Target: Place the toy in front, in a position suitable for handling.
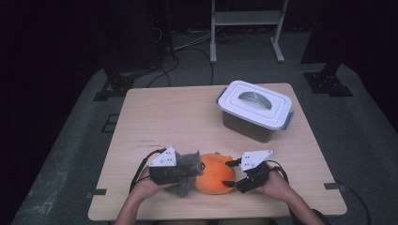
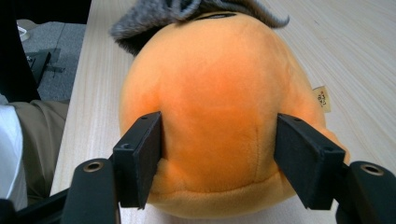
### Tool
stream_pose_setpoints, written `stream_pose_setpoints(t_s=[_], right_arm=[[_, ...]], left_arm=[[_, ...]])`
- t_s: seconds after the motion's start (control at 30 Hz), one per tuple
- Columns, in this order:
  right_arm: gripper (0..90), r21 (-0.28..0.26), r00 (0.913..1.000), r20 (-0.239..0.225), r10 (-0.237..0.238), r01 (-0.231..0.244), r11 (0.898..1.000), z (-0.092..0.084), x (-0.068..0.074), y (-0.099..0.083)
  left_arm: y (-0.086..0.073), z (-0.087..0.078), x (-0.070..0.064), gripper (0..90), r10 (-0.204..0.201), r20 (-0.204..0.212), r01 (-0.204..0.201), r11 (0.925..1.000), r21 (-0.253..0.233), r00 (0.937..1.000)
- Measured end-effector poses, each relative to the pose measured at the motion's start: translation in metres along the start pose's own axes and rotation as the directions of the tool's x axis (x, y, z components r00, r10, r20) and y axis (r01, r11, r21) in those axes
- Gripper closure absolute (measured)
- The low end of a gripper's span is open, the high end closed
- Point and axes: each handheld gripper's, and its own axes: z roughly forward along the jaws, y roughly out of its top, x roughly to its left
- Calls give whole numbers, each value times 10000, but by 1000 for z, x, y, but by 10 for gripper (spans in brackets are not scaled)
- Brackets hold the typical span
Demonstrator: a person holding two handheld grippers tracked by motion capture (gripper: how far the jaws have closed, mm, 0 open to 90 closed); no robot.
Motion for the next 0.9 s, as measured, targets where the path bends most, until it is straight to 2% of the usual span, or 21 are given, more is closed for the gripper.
stream_pose_setpoints(t_s=[0.03,0.13,0.23,0.3,0.33,0.43,0.5,0.57,0.67,0.7,0.73,0.8,0.87,0.9], right_arm=[[326,0,10000,0,0,0,10000,0,0,0],[326,-21,10000,7,16,-16,10000,1,0,0],[326,-13,10000,37,-40,40,10000,2,1,1],[326,-7,9999,50,-97,97,10000,3,1,2],[327,1,9999,49,-105,105,9999,3,1,2],[327,1,10000,59,-77,77,10000,3,1,2],[327,-4,9999,40,-111,111,9999,3,2,1],[327,37,9999,73,-119,119,9999,4,3,2],[328,47,9999,70,-129,128,9999,4,3,2],[328,47,9999,70,-129,128,9999,4,3,2],[328,65,9999,83,-130,129,9999,3,3,2],[327,70,9999,94,-138,138,9999,3,3,2],[328,58,9999,82,-131,130,9999,3,3,2],[328,58,9999,82,-131,130,9999,3,3,2]], left_arm=[[0,0,0,806,0,0,0,10000,0,10000],[10,11,-10,806,276,484,-268,9995,-174,9984],[22,23,-21,806,598,1033,-557,9976,-421,9929],[27,30,-27,806,850,1082,-827,9963,-249,9905],[27,33,-28,806,958,1001,-959,9954,-33,9904],[19,39,-23,806,947,717,-989,9934,578,9929],[14,37,-19,808,736,809,-774,9960,446,9940],[13,31,-17,808,852,644,-888,9945,564,9943],[7,17,-10,808,654,321,-672,9961,576,9973],[7,17,-10,808,654,321,-672,9961,576,9973],[3,9,-5,808,476,132,-483,9973,557,9988],[1,5,-3,807,462,-16,-461,9972,589,9989],[-4,-7,5,807,277,-527,-238,9970,738,9982],[-4,-7,5,807,277,-527,-238,9970,738,9982]])
